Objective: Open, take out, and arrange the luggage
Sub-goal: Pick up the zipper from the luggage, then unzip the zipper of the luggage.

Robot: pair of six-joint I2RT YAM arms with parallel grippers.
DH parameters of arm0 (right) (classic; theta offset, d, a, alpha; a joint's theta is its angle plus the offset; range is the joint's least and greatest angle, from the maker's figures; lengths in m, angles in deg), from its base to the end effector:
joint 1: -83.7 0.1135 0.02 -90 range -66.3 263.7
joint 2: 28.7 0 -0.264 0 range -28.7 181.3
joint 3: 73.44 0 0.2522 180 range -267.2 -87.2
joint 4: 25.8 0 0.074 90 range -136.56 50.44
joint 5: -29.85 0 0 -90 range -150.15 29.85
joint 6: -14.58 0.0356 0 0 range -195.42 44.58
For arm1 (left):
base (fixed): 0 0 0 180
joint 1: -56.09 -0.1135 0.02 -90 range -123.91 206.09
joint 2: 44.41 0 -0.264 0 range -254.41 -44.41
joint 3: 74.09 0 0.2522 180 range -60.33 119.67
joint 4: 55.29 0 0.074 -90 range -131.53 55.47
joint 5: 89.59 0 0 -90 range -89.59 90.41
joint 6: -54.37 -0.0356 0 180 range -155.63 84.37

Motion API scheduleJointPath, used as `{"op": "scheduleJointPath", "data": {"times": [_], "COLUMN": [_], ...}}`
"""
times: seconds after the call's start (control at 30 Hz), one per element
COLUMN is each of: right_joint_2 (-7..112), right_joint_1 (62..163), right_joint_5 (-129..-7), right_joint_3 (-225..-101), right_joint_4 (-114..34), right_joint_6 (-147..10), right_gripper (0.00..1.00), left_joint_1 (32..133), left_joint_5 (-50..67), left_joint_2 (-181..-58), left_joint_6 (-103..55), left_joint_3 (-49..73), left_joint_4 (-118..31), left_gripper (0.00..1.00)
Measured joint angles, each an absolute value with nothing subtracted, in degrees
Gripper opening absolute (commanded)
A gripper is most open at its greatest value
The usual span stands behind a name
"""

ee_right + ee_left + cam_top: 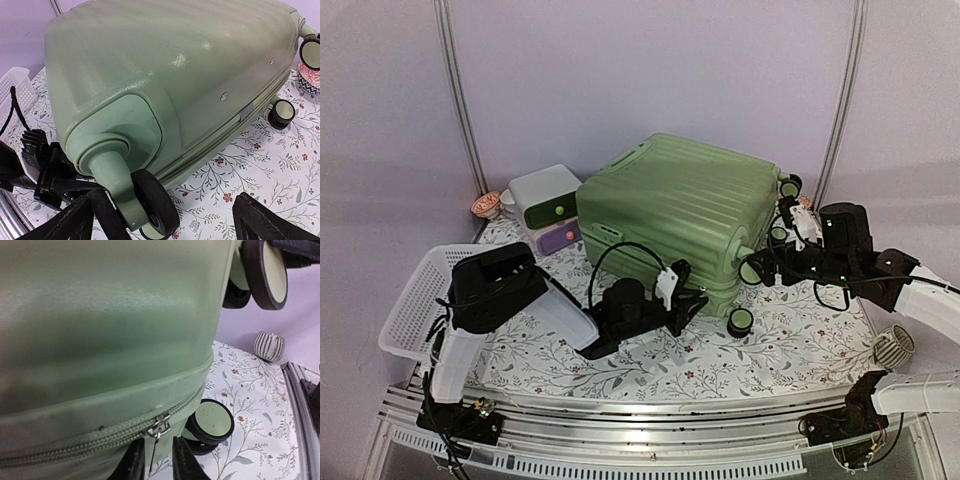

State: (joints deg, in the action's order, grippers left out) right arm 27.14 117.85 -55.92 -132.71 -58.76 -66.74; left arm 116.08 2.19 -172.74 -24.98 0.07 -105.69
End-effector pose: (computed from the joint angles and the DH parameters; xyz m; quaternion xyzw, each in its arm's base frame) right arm 0.1825 0.1206 0.2931 -0.1722 0.8462 0.1540 0.4801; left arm 0.2195 -0.3822 0.1089 0.3143 0.6588 -0.4043 0.5510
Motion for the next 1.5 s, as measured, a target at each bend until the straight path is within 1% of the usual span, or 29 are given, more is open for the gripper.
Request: {"op": "scheduleJointPath", "data": {"times": [0.13, 0.3, 0.4, 0.5, 0.57, 0.67, 0.73, 0.77, 0.9, 1.07, 1.17, 1.2, 1.27, 1.3, 1.33, 1.4, 1.47, 1.5], "right_joint_2": [27.3, 29.0, 30.6, 32.0, 33.1, 35.7, 37.1, 37.5, 38.9, 39.7, 39.6, 39.5, 39.2, 39.2, 39.1, 38.2, 35.7, 34.0], "right_joint_1": [117.5, 117.4, 117.4, 117.4, 117.4, 117.4, 117.4, 117.4, 117.9, 117.9, 117.9, 117.8, 117.9, 118.0, 118.4, 119.4, 120.1, 120.2], "right_joint_5": [-57.6, -60.0, -61.7, -63.0, -63.9, -65.3, -66.3, -66.9, -69.1, -68.8, -68.3, -68.0, -67.6, -67.5, -67.0, -65.9, -64.3, -63.6], "right_joint_3": [-132.7, -133.0, -133.9, -134.7, -135.0, -135.6, -135.7, -135.7, -135.8, -137.4, -137.4, -137.4, -137.4, -137.3, -137.2, -136.6, -135.2, -134.2], "right_joint_4": [-58.9, -58.9, -59.0, -59.0, -58.9, -58.9, -58.9, -59.0, -60.1, -62.6, -62.8, -62.8, -62.8, -62.5, -62.1, -61.1, -59.4, -58.0], "right_joint_6": [-67.4, -68.8, -69.3, -70.0, -70.4, -70.9, -70.9, -71.1, -71.6, -71.7, -71.7, -71.7, -71.5, -70.9, -70.5, -69.5, -68.7, -68.2], "right_gripper": [0.99, 1.0, 0.98, 0.88, 0.77, 0.65, 0.6, 0.59, 0.58, 0.58, 0.62, 0.68, 0.81, 0.85, 0.87, 0.88, 0.89, 0.89], "left_joint_1": [116.1, 116.1, 116.4, 117.0, 117.6, 118.4, 119.0, 119.4, 121.2, 122.3, 122.4, 122.5, 122.5, 122.5, 122.6, 123.6, 125.1, 125.9], "left_joint_5": [2.9, 3.3, 2.8, 1.1, -0.1, -2.1, -2.9, -3.3, -4.9, -5.8, -6.0, -6.1, -6.1, -6.0, -5.4, -4.3, -3.4, -3.0], "left_joint_2": [-173.9, -174.1, -174.1, -174.1, -174.1, -174.1, -174.2, -174.4, -176.1, -179.3, -180.7, -180.8, -180.8, -180.8, -180.8, -180.5, -179.3, -178.2], "left_joint_6": [-25.3, -26.4, -27.8, -30.0, -31.5, -34.1, -36.0, -36.9, -40.0, -40.8, -40.5, -40.4, -40.3, -40.4, -41.1, -42.4, -42.9, -42.9], "left_joint_3": [1.4, 1.6, 1.6, 1.6, 1.6, 1.9, 2.9, 3.6, 7.2, 13.4, 15.9, 16.1, 16.3, 16.3, 16.3, 16.1, 14.7, 13.5], "left_joint_4": [-105.3, -105.1, -105.1, -105.1, -105.2, -105.1, -104.0, -103.3, -101.3, -98.7, -98.1, -97.8, -97.6, -97.5, -97.3, -97.9, -98.0, -98.2], "left_gripper": [0.0, 0.0, 0.0, 0.0, 0.0, 0.0, 0.0, 0.0, 0.0, 0.0, 0.0, 0.01, 0.17, 0.26, 0.33, 0.42, 0.48, 0.49]}}
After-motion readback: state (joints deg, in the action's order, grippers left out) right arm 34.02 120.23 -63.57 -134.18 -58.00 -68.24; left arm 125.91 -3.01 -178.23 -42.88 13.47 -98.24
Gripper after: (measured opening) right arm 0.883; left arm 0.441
